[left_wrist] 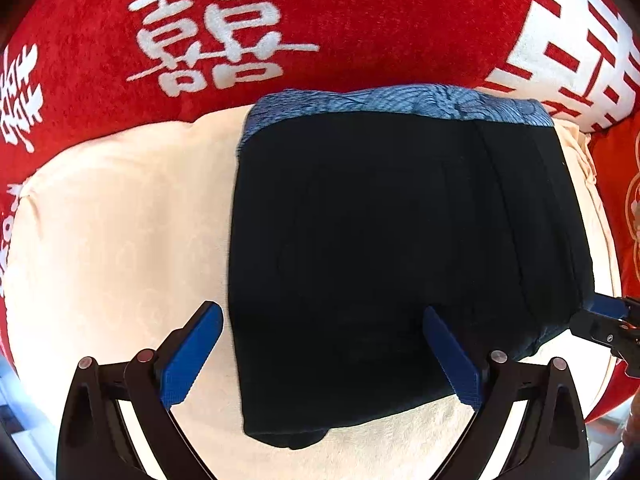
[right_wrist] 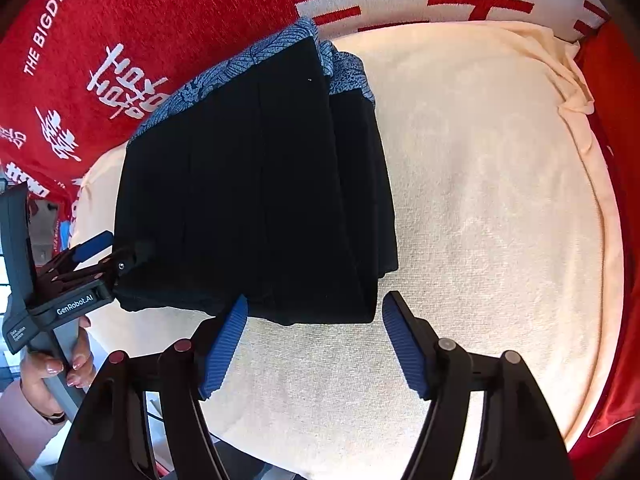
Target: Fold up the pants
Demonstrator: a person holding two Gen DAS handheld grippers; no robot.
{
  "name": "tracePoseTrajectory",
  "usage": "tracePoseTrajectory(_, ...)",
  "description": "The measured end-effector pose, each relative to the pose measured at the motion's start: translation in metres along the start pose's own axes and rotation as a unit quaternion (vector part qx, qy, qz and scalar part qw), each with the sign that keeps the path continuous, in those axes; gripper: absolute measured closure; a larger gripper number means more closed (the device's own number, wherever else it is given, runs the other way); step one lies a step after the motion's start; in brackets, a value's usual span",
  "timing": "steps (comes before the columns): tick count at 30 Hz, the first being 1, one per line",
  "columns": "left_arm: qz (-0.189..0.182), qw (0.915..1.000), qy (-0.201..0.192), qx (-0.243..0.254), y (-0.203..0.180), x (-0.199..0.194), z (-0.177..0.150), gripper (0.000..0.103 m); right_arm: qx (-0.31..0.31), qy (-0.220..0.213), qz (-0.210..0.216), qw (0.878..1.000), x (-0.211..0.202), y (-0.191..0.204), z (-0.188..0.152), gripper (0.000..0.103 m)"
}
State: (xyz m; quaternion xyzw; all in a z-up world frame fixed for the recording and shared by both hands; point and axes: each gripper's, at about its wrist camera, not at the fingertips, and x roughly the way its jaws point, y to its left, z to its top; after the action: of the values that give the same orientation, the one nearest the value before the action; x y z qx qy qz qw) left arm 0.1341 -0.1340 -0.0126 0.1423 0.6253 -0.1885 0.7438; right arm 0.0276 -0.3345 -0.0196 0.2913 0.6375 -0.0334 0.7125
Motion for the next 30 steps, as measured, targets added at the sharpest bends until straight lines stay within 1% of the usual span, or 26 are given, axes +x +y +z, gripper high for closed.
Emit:
tracePoseTrajectory(4, -0.007, 0.9999, -0.007, -0.01, 0.015, -0.001, 0.004, 0.003, 0.002, -0.001, 0.009, 1.0, -0.001, -0.003, 0.002, 0.029)
tracePoseTrajectory(6, -0.02, 0.9996, -0.01, -0.017, 0.023, -0.002, 0.007, 0.003, 0.004, -0.002, 0.016, 1.0, -0.003, -0.007, 0.004, 0.029)
tracePoseTrajectory(9, -0.045, 0.9984, -0.007, -0.034, 0.037, 0.001, 0.013, 0.003, 0.01, -0.006, 0.023, 1.0, -0.005, -0.013, 0.008, 0.025)
tracePoseTrajectory(12, -0.065, 0.9967, -0.005, -0.048, 0.047, 0.005, 0.019, 0.003, 0.016, -0.012, 0.034, 0.999, -0.007, -0.02, 0.017, 0.025)
tracePoseTrajectory(17, -0.085, 0.9952, -0.007, -0.047, 0.054, 0.01, 0.026, 0.003, 0.037, -0.011, 0.057, 0.998, -0.002, -0.036, 0.032, 0.025)
tracePoseTrajectory(22, -0.126, 0.991, 0.009, -0.045, 0.057, 0.023, 0.033, 0.003, 0.051, -0.012, 0.087, 0.995, 0.003, -0.047, 0.042, 0.024)
tracePoseTrajectory(24, -0.13, 0.9905, 0.013, -0.043, 0.056, 0.026, 0.034, 0.003, 0.054, -0.01, 0.1, 0.993, 0.006, -0.051, 0.045, 0.024)
tracePoseTrajectory(27, -0.14, 0.9891, 0.018, -0.041, 0.053, 0.034, 0.037, 0.003, 0.054, 0.003, 0.132, 0.99, 0.017, -0.057, 0.052, 0.024)
tracePoseTrajectory(29, -0.152, 0.9873, 0.02, -0.043, 0.051, 0.039, 0.041, 0.003, 0.054, 0.005, 0.143, 0.988, 0.023, -0.061, 0.055, 0.024)
tracePoseTrajectory(30, -0.157, 0.9865, 0.02, -0.041, 0.05, 0.041, 0.042, 0.003, 0.056, 0.005, 0.158, 0.986, 0.025, -0.064, 0.057, 0.023)
